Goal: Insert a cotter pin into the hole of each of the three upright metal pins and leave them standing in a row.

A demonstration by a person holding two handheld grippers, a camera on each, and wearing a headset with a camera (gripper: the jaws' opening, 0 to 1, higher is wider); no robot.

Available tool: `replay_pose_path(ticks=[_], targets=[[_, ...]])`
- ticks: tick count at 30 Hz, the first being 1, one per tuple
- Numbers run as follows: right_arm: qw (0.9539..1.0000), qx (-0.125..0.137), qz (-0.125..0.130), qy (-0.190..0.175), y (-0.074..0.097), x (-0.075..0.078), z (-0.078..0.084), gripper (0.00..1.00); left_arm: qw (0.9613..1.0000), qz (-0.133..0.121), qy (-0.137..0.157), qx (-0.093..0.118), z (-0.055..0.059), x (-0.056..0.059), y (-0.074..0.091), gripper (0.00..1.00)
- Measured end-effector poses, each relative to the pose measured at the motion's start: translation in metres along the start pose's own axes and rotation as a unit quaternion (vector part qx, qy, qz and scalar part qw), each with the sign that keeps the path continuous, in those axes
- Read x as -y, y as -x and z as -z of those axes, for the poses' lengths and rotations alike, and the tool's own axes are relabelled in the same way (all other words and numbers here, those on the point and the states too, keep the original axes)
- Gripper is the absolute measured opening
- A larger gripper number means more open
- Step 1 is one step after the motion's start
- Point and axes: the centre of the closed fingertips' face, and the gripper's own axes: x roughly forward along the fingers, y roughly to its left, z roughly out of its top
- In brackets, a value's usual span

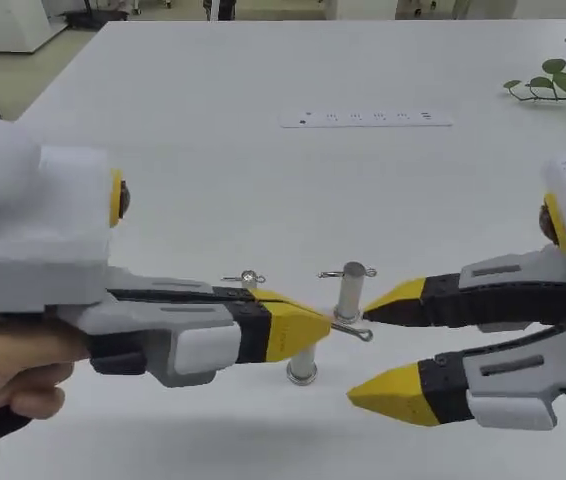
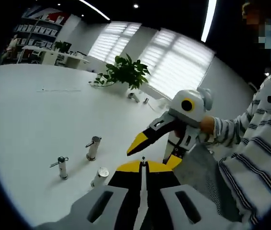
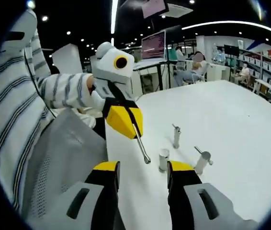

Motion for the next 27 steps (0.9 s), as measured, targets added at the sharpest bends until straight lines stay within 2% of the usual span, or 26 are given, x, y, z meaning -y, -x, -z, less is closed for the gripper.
replay_pose_path(ticks=[3,4,7,13,17,20,27], targets=[[0.9998,0.010,-0.013,-0.009,0.001,-0.004,-0.002,0.33,0.9993,0.014,-0.035,0.001,-0.001,0.006,0.001,0.00],[0.9997,0.012,-0.019,-0.012,0.001,-0.006,-0.003,0.29,0.9991,0.014,-0.040,-0.003,0.000,0.006,0.001,0.00],[0.9993,0.015,-0.025,-0.021,0.000,-0.008,-0.003,0.27,0.9985,0.019,-0.051,-0.007,0.001,0.007,0.002,0.00],[0.9991,0.016,-0.035,-0.018,-0.001,-0.014,-0.003,0.14,0.9956,0.036,-0.085,-0.011,0.003,0.013,0.002,0.00],[0.9988,0.018,-0.044,-0.014,-0.001,-0.019,-0.003,0.10,0.9936,0.041,-0.102,-0.024,0.010,0.013,0.002,0.00],[0.9987,0.014,-0.047,-0.012,-0.002,-0.021,-0.002,0.08,0.9920,0.048,-0.114,-0.025,0.010,0.016,0.003,0.00],[0.9983,0.006,-0.057,0.001,-0.003,-0.027,-0.001,0.06,0.9907,0.058,-0.120,-0.028,0.011,0.016,0.003,0.00]])
